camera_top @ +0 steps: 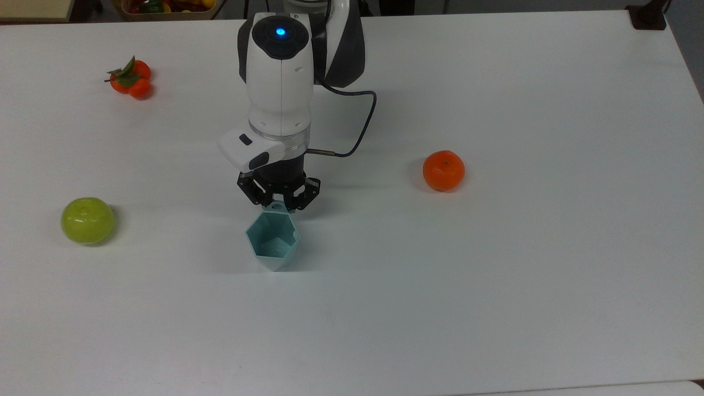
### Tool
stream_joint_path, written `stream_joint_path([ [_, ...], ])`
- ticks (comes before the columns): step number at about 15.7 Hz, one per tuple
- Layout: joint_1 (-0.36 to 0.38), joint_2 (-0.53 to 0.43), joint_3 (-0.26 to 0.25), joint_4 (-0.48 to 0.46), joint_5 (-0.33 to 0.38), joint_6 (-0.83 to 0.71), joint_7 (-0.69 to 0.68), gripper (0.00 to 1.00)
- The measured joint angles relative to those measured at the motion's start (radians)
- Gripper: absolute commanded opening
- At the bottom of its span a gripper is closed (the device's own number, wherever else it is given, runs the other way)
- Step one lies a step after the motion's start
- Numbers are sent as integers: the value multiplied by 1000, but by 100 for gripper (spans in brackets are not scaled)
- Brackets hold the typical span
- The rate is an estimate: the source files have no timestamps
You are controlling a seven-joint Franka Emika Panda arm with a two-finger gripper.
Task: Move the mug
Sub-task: 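Close the gripper on the mug rim, then lift the mug and carry it toward the red tomatoes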
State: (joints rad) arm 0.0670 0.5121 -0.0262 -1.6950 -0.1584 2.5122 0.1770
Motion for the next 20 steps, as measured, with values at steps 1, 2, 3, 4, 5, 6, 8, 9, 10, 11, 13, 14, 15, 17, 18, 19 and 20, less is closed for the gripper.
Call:
stream_joint_path([
  [1, 0, 0, 0, 0, -1, 0, 0, 0],
  [2, 0, 0, 0, 0, -1, 0, 0, 0],
  [3, 0, 0, 0, 0, -1, 0, 0, 0],
  [4, 0, 0, 0, 0, -1, 0, 0, 0],
  [5, 0, 0, 0, 1, -1, 0, 0, 0],
  [6, 0, 0, 0, 1, -1, 0, 1, 0],
  [8, 0, -1, -1, 6, -1, 0, 6, 0],
  [9, -1, -2, -1, 9, -1, 0, 8, 0],
  [10, -1, -5, -1, 13, -1, 0, 9, 0],
  [11, -1, -8, -1, 16, -1, 0, 10, 0],
  [13, -1, -21, -1, 19, -1, 0, 12, 0],
  [14, -1, -31, -1, 20, -1, 0, 14, 0],
  [15, -1, -44, -1, 20, 0, 0, 18, 0],
  [17, -1, -79, -1, 18, 0, -19, 28, 0],
  [18, -1, -102, -1, 18, 0, -48, 29, 0],
  [19, -1, -127, -1, 18, 1, -81, 30, 0],
  [20, -1, -158, -1, 18, 9, -123, 30, 0],
])
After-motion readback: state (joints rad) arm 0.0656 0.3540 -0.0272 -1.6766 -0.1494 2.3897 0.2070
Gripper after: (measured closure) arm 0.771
